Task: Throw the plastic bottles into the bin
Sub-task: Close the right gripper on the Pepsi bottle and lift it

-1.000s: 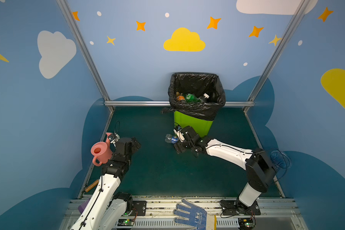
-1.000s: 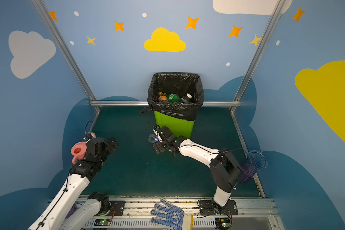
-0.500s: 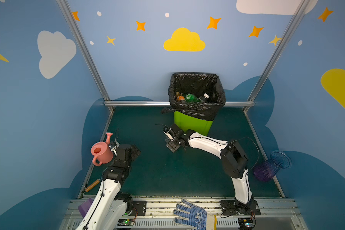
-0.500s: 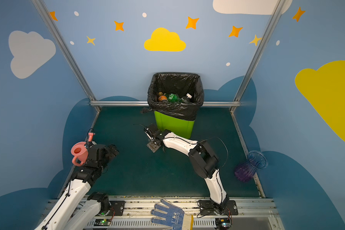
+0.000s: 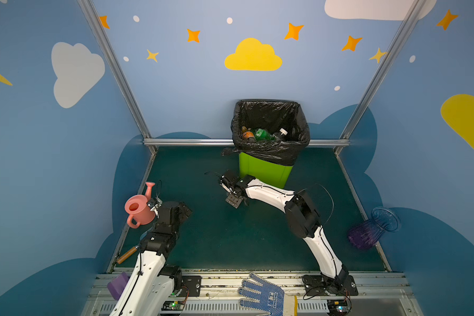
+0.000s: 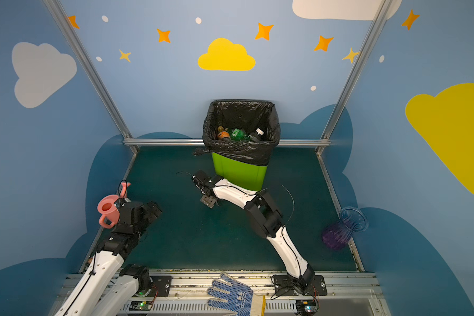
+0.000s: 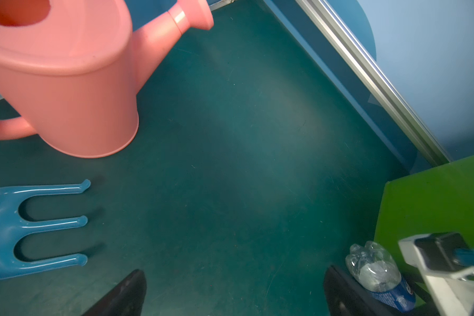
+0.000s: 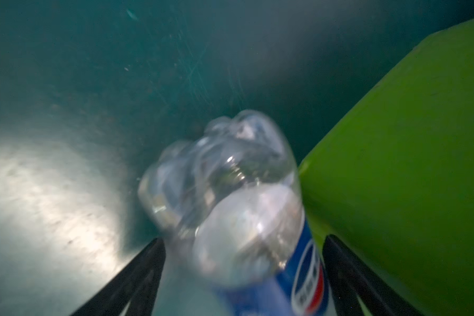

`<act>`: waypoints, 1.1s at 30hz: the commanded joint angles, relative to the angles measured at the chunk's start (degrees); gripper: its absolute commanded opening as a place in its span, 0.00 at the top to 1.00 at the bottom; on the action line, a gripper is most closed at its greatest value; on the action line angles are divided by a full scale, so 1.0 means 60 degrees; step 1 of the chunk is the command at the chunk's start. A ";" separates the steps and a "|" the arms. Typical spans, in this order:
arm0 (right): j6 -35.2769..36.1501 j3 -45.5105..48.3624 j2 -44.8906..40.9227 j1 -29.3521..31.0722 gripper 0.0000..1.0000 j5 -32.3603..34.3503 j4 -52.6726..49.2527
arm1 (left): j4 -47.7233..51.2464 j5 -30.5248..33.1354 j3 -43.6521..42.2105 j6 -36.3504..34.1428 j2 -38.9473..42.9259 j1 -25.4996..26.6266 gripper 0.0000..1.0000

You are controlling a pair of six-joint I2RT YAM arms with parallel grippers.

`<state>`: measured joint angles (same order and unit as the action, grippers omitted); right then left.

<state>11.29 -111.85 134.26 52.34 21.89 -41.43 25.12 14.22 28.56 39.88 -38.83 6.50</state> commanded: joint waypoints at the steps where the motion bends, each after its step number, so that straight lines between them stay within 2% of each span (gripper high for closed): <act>1: 0.0199 -0.0436 0.0308 0.0052 0.16 0.0252 -0.0916 | 0.0284 0.0036 -0.0108 0.0004 0.0128 -0.0055 0.00; 9: 0.0214 -0.0941 0.0722 0.0185 0.35 -0.0015 -0.1493 | 0.0339 0.0098 -0.0217 0.0016 0.0264 -0.0142 0.00; 12: 0.0106 -0.0963 0.0776 0.0199 0.36 -0.0172 -0.1800 | 0.0368 0.0117 -0.0225 0.0032 0.0324 -0.0161 0.00; 16: -0.0109 -0.0860 0.0608 0.0176 0.53 -0.0305 -0.1925 | 0.0368 0.0110 -0.0289 0.0107 0.0402 -0.0205 0.00; 18: -0.0224 -0.0834 0.0340 0.0180 0.55 -0.0448 -0.1878 | 0.0339 0.0115 -0.0334 0.0132 0.0418 -0.0219 0.00; 25: -0.0443 -0.0968 -0.1306 0.0218 0.58 -0.0899 -0.1571 | 0.0280 0.0265 -0.0511 0.0449 0.0283 -0.0249 0.00; 33: 0.0273 -0.0667 -0.5222 0.0678 0.60 -0.0393 -0.0329 | 0.0046 0.0761 -0.0511 0.0706 -0.0320 -0.0249 0.00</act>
<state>11.18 -116.16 112.33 54.65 18.26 -47.81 26.17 16.53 25.85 43.20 -39.99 5.23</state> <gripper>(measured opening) 0.448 0.999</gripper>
